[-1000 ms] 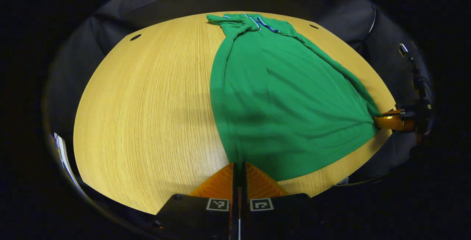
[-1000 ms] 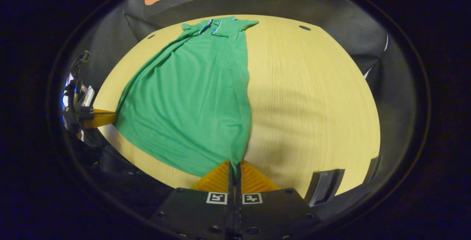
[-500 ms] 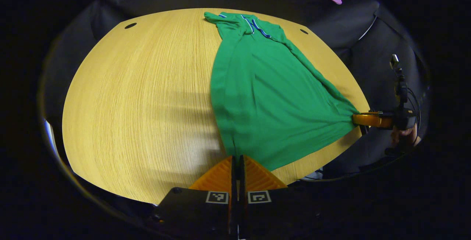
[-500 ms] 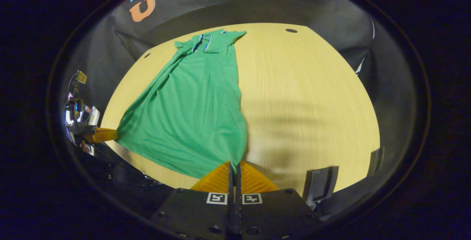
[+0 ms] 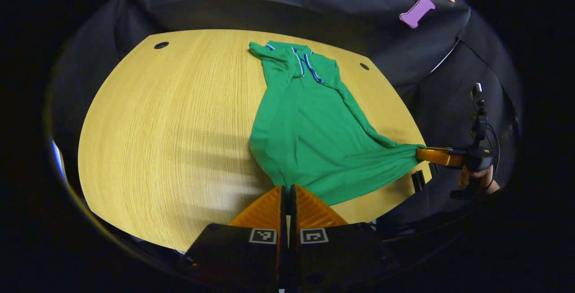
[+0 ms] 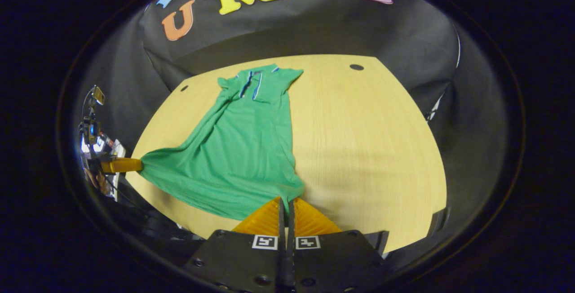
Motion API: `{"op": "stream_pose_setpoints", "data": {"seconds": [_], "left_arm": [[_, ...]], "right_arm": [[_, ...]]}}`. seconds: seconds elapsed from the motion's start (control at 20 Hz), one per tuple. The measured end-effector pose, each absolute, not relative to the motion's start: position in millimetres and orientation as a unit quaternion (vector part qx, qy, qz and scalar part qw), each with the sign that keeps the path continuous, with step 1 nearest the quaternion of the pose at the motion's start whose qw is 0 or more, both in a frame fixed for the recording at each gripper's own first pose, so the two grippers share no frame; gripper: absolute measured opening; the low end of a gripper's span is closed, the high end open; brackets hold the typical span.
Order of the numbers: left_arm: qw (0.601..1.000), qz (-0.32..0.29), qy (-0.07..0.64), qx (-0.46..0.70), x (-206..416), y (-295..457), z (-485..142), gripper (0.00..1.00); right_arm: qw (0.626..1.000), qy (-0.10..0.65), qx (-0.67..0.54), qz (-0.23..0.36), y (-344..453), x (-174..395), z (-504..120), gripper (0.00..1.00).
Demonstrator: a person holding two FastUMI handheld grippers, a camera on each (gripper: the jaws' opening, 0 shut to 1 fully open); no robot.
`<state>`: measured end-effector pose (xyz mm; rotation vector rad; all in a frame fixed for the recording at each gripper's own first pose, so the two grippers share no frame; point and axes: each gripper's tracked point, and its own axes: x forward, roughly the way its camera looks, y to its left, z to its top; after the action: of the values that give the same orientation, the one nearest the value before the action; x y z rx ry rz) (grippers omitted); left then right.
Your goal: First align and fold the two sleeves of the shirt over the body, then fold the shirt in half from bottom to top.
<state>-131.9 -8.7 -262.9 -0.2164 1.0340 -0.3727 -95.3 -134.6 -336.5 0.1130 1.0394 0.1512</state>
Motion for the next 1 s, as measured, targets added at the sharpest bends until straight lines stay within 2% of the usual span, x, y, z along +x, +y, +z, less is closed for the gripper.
{"op": "stream_pose_setpoints", "data": {"seconds": [0.55,1.0], "left_arm": [[0.889,-0.175,0.409,-0.109,-38.5,1.6,-194.5,0.06],[0.918,-0.175,0.339,-0.108,55.2,11.3,-147.6,0.06]], "right_arm": [[0.909,0.411,0.033,0.061,-121.2,-1.9,-260.1,0.0],[0.929,0.365,0.029,0.054,-102.4,86.4,-207.2,0.0]]}}
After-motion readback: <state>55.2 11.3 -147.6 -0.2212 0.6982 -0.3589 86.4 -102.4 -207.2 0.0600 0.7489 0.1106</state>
